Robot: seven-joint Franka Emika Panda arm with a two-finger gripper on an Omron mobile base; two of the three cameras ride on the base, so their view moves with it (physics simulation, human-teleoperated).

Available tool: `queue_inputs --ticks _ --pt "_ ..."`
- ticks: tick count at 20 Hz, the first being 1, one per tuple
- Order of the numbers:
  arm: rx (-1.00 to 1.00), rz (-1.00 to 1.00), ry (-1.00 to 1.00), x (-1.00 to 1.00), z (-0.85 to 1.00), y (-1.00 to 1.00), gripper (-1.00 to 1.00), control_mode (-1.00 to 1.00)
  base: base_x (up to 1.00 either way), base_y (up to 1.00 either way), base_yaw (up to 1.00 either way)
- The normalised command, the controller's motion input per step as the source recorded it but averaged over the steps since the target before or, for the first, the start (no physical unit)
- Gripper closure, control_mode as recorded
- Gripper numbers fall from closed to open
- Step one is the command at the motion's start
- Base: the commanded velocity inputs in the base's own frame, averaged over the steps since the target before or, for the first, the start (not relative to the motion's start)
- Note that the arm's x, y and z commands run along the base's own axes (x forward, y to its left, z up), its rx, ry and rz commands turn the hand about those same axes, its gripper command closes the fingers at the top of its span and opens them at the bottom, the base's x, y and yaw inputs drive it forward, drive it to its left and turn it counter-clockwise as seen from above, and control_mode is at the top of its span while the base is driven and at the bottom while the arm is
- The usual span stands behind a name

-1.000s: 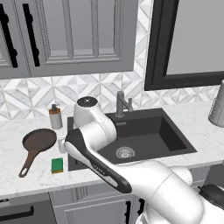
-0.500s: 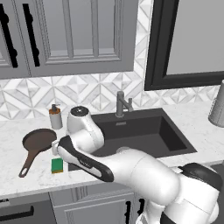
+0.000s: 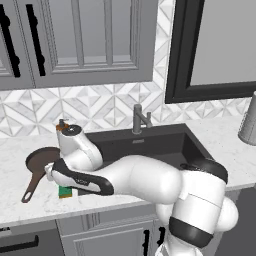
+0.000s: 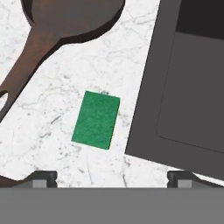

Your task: Pick the pan and sponge and place them into the sink. Then turn on the water.

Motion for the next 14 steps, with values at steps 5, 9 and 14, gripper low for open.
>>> queue_inputs --ticks 5,9,14 --pt "-0.10 0.00 0.04 0.04 -0.30 0.08 -1.00 -1.00 0.00 0.00 0.00" --pt "-0.04 0.00 0.01 0.08 -0.28 0.00 -1.00 -1.00 0.00 0.00 0.00" --pt "0.00 0.00 0.00 0.20 -0.26 0.00 -1.00 -1.00 0.00 0.00 0.00"
